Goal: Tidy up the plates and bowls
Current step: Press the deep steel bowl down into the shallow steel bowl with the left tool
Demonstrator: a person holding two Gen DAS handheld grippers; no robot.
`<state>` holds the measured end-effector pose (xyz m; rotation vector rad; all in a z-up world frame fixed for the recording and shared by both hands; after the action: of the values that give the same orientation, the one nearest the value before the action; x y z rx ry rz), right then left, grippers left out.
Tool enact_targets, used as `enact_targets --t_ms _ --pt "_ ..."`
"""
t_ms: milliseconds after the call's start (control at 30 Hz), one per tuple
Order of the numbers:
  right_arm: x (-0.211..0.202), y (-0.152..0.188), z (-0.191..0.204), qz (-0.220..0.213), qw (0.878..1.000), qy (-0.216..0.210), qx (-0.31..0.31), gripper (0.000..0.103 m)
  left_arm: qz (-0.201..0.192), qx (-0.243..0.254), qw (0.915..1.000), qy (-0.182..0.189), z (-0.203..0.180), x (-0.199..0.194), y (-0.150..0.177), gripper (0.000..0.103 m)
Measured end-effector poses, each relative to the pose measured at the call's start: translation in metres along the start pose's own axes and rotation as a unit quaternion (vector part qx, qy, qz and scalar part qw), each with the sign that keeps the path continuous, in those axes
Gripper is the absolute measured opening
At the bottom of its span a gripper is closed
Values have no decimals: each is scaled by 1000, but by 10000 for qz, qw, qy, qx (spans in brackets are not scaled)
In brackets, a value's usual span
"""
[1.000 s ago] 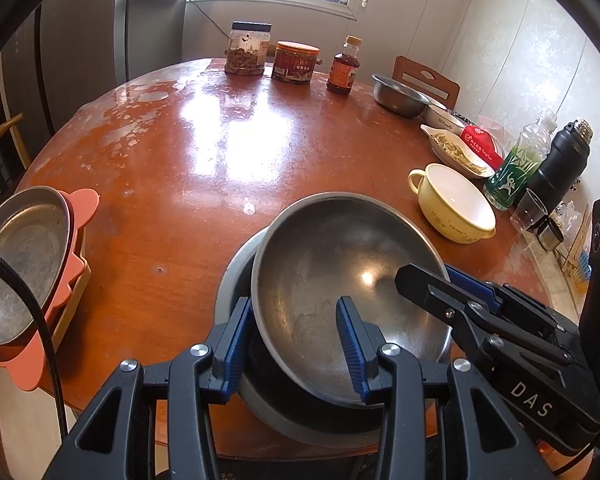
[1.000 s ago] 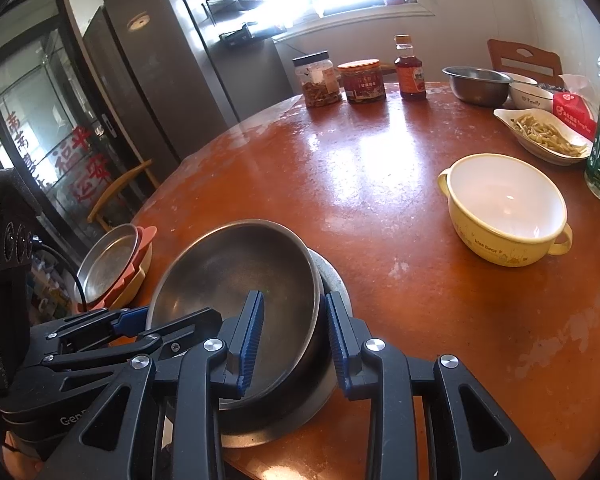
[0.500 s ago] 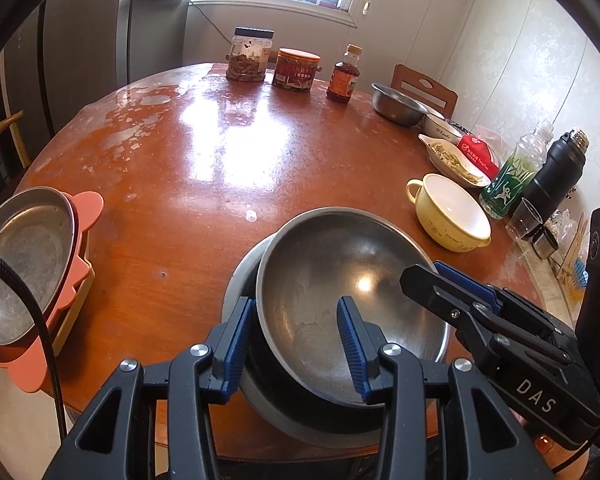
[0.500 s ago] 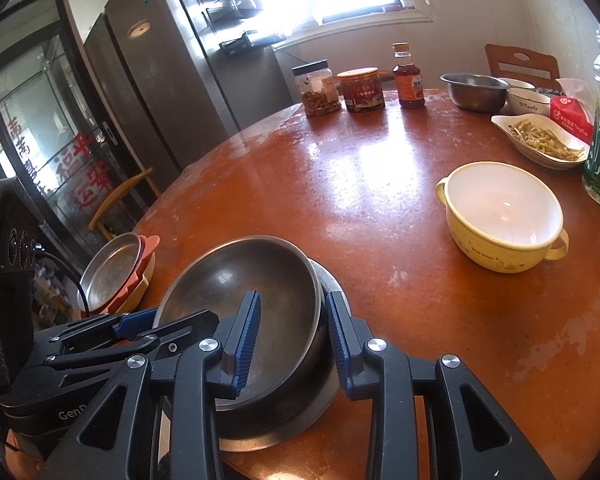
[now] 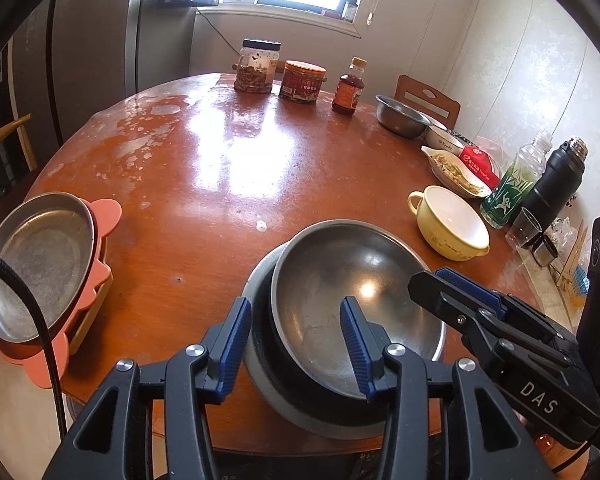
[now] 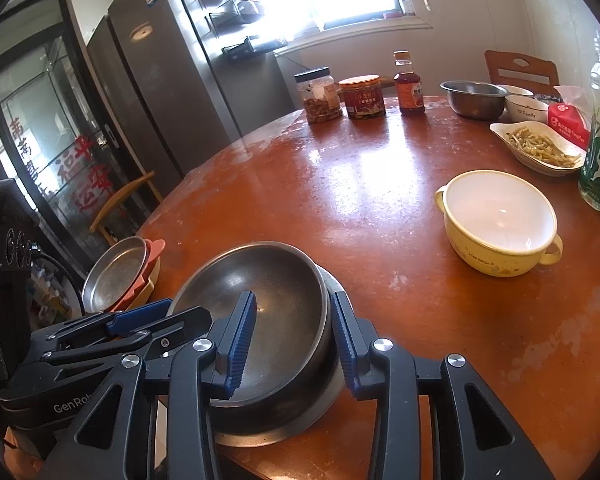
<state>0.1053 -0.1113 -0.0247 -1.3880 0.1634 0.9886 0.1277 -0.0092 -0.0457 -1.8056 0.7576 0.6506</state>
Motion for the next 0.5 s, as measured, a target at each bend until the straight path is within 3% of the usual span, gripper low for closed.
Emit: enact_targets --t_ms 500 --pt "-10 -2 5 -63 10000 -5 -30 49 -191 28 9998 -66 1 -19 -1 51"
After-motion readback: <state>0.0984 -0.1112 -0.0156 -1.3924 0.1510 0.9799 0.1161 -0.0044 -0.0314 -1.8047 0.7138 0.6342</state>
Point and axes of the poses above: each gripper's, at about its wrist camera, not at the fingertips, and x roughly the way its jaws point, z to its left, y to its underside, the point moved 8 cm from there along x, roughly the way its jaws point, and after that the axes turned 8 degrees about -x, right-handed, at the moved point
